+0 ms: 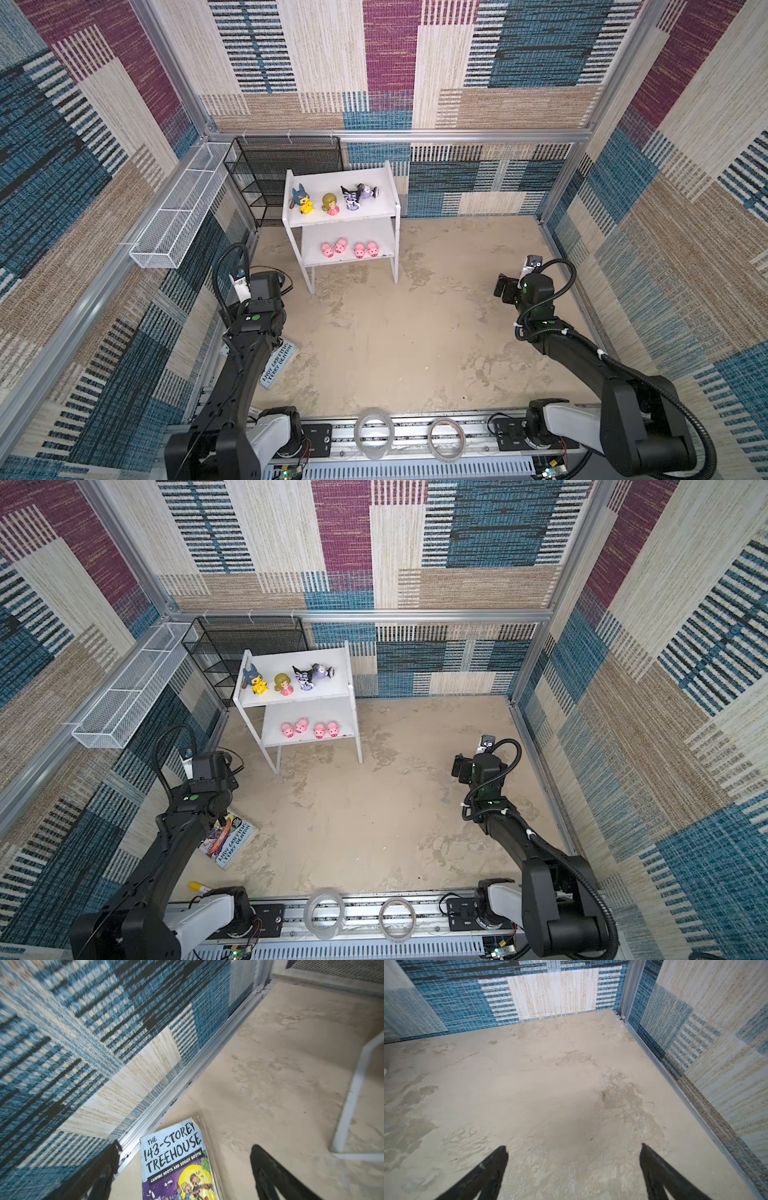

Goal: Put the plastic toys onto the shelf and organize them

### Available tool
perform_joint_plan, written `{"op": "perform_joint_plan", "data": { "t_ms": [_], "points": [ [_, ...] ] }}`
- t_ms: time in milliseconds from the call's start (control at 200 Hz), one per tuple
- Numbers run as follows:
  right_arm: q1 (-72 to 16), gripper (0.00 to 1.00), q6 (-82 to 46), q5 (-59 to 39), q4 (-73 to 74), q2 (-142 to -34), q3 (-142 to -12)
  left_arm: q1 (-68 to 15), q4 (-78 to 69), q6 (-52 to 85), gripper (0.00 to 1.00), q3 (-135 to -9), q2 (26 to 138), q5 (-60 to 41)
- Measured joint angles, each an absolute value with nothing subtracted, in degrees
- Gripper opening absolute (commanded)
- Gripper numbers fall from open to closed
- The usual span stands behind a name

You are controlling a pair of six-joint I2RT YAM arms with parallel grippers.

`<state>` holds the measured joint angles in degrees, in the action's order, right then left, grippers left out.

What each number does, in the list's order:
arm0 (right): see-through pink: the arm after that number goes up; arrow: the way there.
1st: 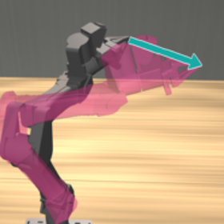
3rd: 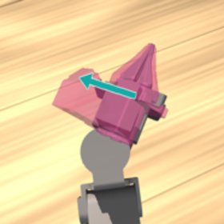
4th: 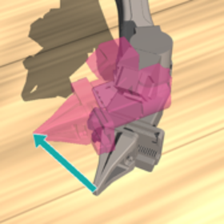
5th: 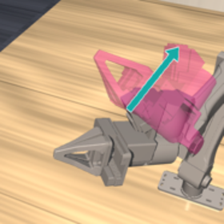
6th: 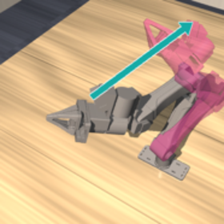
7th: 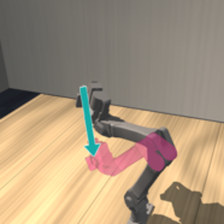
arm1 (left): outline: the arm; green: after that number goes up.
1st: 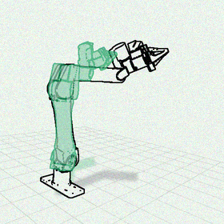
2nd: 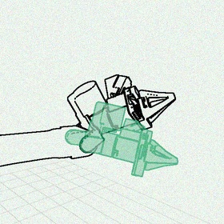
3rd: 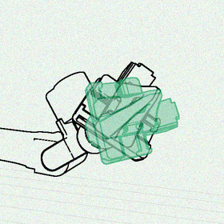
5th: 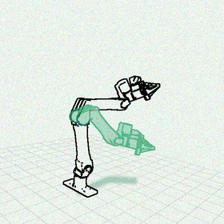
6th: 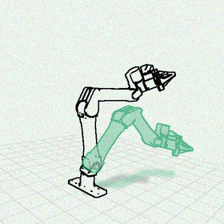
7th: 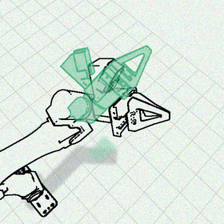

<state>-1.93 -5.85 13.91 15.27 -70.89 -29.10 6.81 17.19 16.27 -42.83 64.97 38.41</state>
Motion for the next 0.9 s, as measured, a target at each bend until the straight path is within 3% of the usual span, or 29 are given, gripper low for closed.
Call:
{"op": "perform_joint_plan", "data": {
  "t_ms": [280,466,601,901],
  "points": [
    [0.08,1.00,-2.85,12.01,25.12,-79.81,-23.94,8.56,-4.36,7.25,0.99,-37.91,76.69,33.61],
    [0.51,1.00,-1.61,10.92,27.46,-85.21,-28.18,7.77,-9.50,6.72,0.99,-36.64,75.99,25.71],
    [1.15,1.00,-1.58,9.26,29.71,-85.47,-28.01,6.15,-14.44,6.07,0.99,-27.59,75.00,22.70],
    [1.34,1.00,-1.34,4.56,38.02,-80.25,-21.32,4.34,-26.33,0.05,0.99,-24.60,76.44,9.74]
  ]
}}
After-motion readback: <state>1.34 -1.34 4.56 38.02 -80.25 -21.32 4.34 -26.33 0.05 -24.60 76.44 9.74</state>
